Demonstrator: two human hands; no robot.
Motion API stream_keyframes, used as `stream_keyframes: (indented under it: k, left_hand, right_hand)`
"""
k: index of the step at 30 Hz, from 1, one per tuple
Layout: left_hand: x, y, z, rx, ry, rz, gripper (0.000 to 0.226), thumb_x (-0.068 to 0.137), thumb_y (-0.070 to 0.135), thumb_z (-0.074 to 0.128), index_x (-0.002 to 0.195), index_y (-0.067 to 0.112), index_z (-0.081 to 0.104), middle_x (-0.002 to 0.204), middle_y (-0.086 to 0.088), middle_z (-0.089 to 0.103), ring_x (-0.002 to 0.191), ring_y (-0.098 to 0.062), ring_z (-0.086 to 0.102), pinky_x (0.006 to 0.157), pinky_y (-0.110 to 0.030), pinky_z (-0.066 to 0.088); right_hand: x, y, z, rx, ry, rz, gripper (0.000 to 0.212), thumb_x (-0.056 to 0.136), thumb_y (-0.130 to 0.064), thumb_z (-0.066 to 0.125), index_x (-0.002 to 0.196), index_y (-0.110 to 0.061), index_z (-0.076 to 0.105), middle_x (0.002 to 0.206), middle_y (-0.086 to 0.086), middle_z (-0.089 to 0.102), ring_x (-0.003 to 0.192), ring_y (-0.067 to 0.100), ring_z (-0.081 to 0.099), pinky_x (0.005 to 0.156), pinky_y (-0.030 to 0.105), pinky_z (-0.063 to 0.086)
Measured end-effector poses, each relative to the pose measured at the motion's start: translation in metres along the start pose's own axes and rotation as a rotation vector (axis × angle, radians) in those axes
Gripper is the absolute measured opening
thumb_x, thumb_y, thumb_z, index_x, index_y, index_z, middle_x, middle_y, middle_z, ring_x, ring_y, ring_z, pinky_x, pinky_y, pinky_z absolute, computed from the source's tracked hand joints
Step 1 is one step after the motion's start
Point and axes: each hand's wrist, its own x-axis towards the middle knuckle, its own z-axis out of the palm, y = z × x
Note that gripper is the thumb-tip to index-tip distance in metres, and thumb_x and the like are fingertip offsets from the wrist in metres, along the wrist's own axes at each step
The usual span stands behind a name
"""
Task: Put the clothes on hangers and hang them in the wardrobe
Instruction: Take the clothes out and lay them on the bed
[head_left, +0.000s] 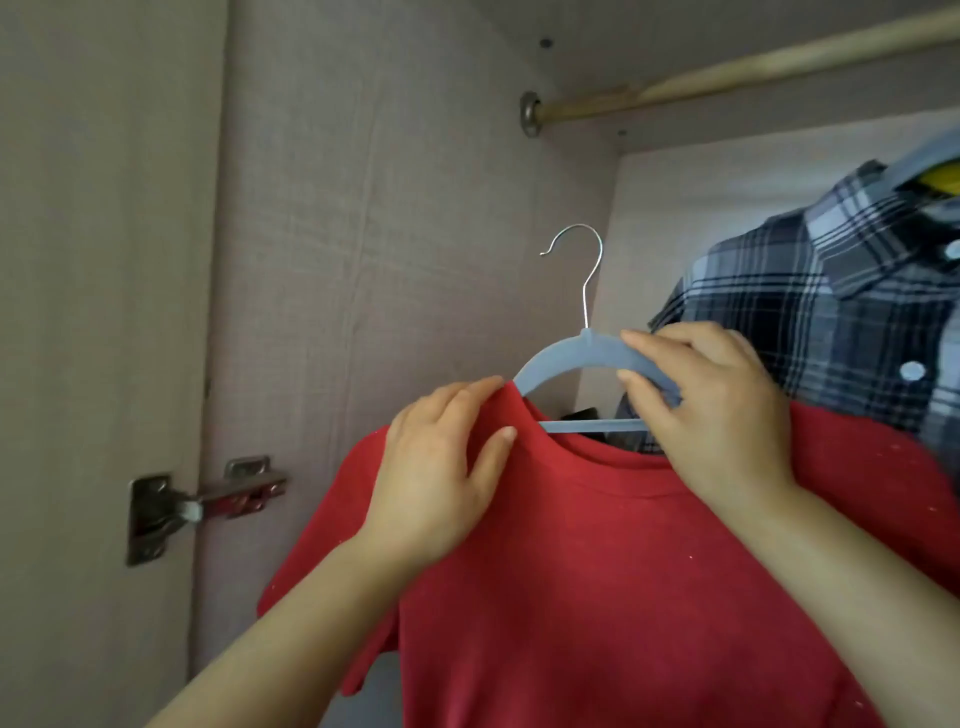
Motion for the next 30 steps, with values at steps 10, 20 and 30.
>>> stream_keyframes:
  k: [10, 20, 30]
  left_hand:
    - [-0.156, -0.039, -0.071, 0.326, -0.039, -0.283, 0.041, 0.085, 0.035, 0.051, 0.12, 0.014, 0.059, 0.113, -0.002, 0.064, 0.104, -0.022, 0.059, 0.091, -0.033, 0.044]
    - [-0.292, -0.033, -0.2, 0.612, 0.053, -0.565, 0.043, 0.084, 0.039, 0.048, 0.121, 0.019, 0.058, 0.111, 0.004, 0.062, 0.104, -0.008, 0.048, 0.094, -0.016, 0.026]
    - [-0.409, 0.002, -0.373, 0.902, 0.252, -0.793, 0.037, 0.085, 0.04, 0.047, 0.116, 0.023, 0.059, 0.11, 0.008, 0.062, 0.1, -0.014, 0.057, 0.09, -0.035, 0.044]
  right_hand:
    - [-0.109, -0.111, 0.055, 0.391, -0.031, -0.011, 0.025, 0.082, -0.017, 0.063, 0.103, -0.007, 0.071, 0.088, 0.012, 0.066, 0.072, 0.034, 0.061, 0.075, 0.032, 0.041]
    - [-0.147, -0.28, 0.058, 0.823, -0.104, -0.108, 0.025, 0.082, -0.022, 0.061, 0.101, -0.009, 0.072, 0.087, 0.007, 0.067, 0.075, 0.021, 0.056, 0.072, 0.027, 0.041]
    - [-0.159, -0.502, -0.001, 1.193, -0.114, -0.199, 0.024, 0.083, -0.022, 0.062, 0.103, -0.011, 0.071, 0.088, 0.005, 0.066, 0.076, 0.019, 0.052, 0.071, 0.027, 0.042]
